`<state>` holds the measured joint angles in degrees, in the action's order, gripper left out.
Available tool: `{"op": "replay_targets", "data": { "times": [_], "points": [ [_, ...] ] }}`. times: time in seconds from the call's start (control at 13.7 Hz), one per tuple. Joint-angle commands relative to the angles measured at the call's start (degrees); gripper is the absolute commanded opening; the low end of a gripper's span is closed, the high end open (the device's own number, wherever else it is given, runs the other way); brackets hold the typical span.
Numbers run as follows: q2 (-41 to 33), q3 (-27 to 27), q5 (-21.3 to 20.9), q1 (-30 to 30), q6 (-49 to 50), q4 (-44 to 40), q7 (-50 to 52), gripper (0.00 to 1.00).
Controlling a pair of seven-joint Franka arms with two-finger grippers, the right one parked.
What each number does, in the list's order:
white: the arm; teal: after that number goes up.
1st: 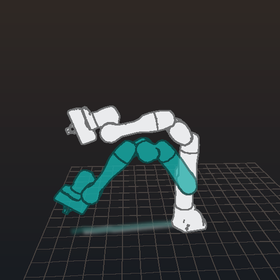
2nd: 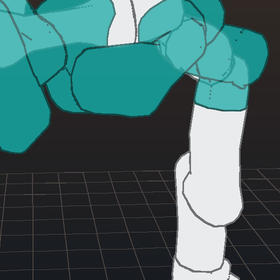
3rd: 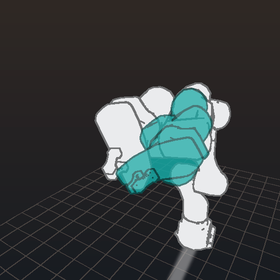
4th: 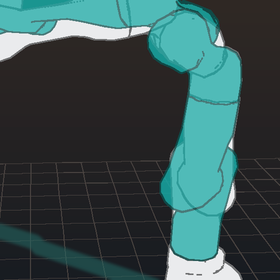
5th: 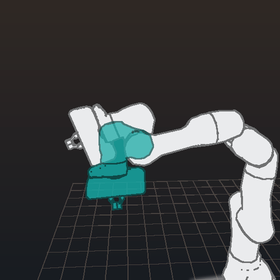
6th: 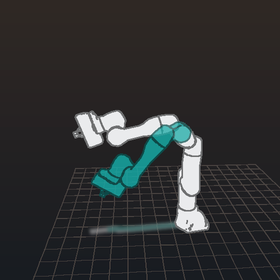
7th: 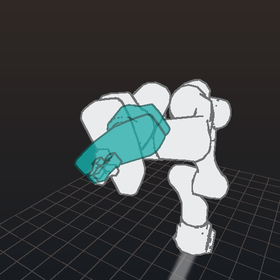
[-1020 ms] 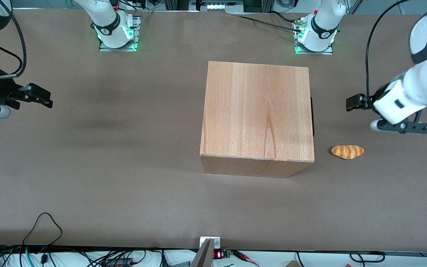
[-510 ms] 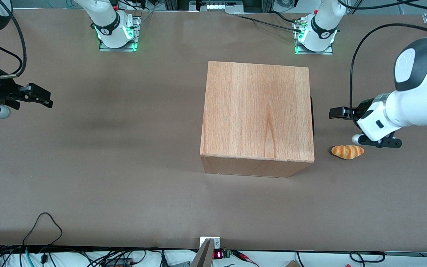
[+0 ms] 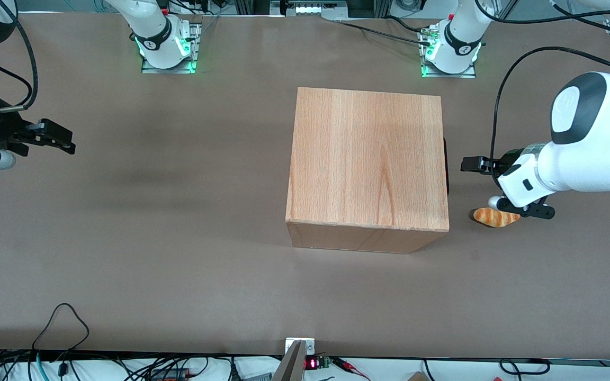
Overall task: Open top drawer with left arm
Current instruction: 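Move the left gripper toward the black drawer handle on the wooden box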
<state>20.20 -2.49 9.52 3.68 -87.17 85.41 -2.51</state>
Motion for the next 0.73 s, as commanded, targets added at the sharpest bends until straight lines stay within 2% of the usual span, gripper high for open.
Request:
{"op": "replay_targets", "data": {
  "times": [0.0, 0.07, 0.66],
  "points": [
    [1.33, 0.21, 3.65, -0.25, 0.43, -1.13, -1.45, 1.00],
    [1.43, 0.21, 4.97, -0.42, 0.51, -0.86, -1.36, 1.00],
    [4.32, 0.21, 6.38, -0.16, 0.34, -0.95, -1.27, 1.00]
  ]
}}
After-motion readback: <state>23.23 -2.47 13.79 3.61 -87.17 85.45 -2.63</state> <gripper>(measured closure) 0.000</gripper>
